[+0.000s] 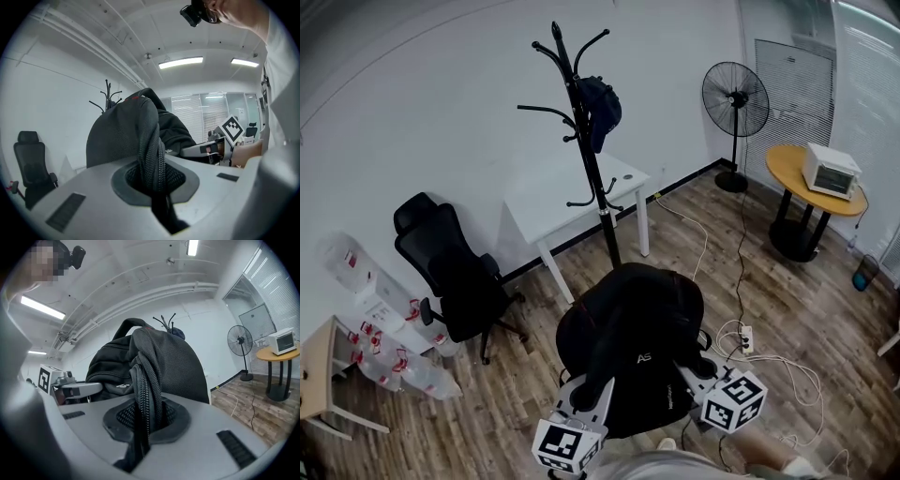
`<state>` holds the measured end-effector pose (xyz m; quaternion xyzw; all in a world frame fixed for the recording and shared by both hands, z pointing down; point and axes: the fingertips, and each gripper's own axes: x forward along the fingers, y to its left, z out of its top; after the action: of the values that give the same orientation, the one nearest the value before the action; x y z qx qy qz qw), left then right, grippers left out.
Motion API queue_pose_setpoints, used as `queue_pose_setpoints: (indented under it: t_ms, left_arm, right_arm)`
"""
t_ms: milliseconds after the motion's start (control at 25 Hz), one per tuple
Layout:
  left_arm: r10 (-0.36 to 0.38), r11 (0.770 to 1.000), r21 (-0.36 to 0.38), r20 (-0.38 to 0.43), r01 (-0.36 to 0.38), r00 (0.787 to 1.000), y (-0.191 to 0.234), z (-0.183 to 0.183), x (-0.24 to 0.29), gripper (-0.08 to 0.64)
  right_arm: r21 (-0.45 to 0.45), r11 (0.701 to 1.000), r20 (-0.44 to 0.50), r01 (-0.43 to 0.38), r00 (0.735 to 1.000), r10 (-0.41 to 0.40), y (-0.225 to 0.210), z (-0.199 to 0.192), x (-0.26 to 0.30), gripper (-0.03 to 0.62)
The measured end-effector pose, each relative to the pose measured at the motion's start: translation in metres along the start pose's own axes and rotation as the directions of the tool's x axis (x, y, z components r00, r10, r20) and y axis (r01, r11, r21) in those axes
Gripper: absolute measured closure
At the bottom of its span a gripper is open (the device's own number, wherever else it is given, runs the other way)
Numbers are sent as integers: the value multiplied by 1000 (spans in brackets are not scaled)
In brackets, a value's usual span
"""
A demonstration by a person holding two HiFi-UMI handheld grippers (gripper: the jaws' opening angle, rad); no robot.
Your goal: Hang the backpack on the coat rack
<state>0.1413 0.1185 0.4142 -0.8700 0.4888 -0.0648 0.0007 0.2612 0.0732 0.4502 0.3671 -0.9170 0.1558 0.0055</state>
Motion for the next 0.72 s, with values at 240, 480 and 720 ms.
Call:
queue_pose_setpoints:
  t_ms: [240, 480, 720]
  left_arm:
    - [27, 1000, -5, 1, -27, 1000, 13, 5, 11, 531]
    - [-11, 1000, 13, 7, 11, 1000, 42, 3, 30, 531]
    - [-64, 998, 4, -4, 64, 998, 81, -4, 43, 530]
  right_arm:
    - [-11, 1000, 1, -16, 1000, 16, -9, 11, 16, 560]
    - [16, 1000, -10, 26, 1000, -25, -17, 13, 43, 560]
    - [23, 996, -19, 84, 996, -83, -20, 12, 87, 560]
